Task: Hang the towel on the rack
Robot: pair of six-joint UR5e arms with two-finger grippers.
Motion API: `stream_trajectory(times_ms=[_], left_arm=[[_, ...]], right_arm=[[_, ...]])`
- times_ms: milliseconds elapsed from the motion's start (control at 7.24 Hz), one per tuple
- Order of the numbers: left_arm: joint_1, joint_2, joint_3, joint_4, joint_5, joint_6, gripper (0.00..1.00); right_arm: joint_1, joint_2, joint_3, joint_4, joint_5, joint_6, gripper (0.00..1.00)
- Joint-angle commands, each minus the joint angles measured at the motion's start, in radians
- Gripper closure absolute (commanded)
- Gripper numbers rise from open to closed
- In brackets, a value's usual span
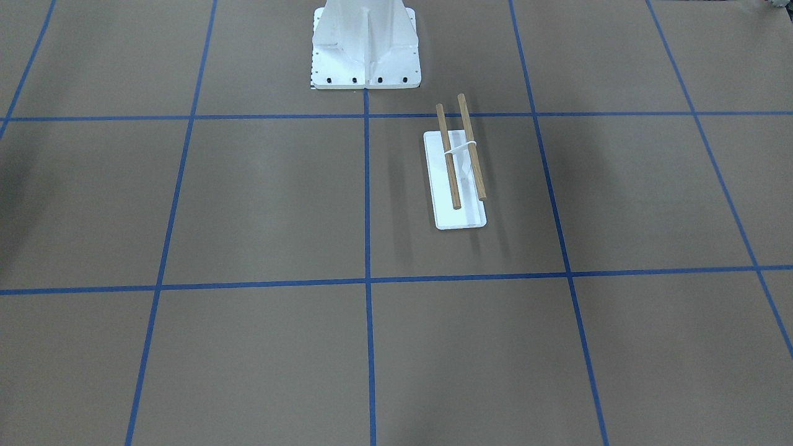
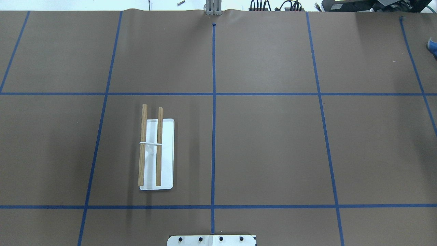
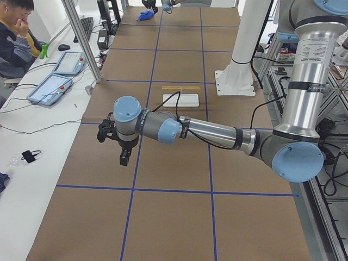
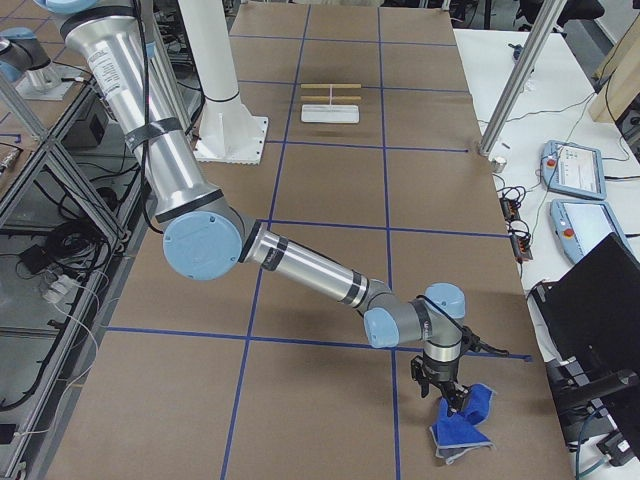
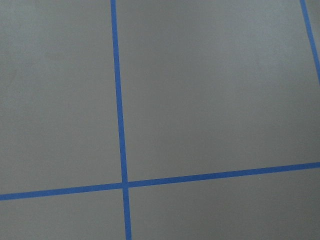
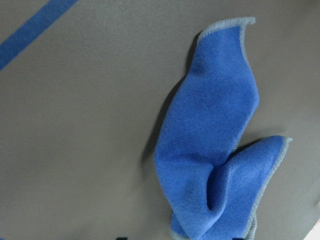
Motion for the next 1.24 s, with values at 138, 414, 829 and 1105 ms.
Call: stream_trajectory(times_ms=[138,414,829,1105], left_arm=[[0.0,0.002,0.003,-0.004,-0.001,0.001,0.02],[0.0,0.002,0.004,-0.004,-0.001,0.002,0.02],[0.0,0.002,0.003,-0.005,-0.001,0.002,0.02],[0.0,0.003,0.003,-0.005,-0.001,0.002,0.02]], right_arm=[[-0.046,0.043,-0.059,0.031,-0.085,-0.069,0.32],[-0.058,0.043,-0.074,0.031,-0.088,-0.102,0.39],[-0.051,0.036,-0.091,0.032,-0.117,-0.149,0.49],[-0.052,0.039,-0.094,0.032,-0.117,-0.149,1.0]])
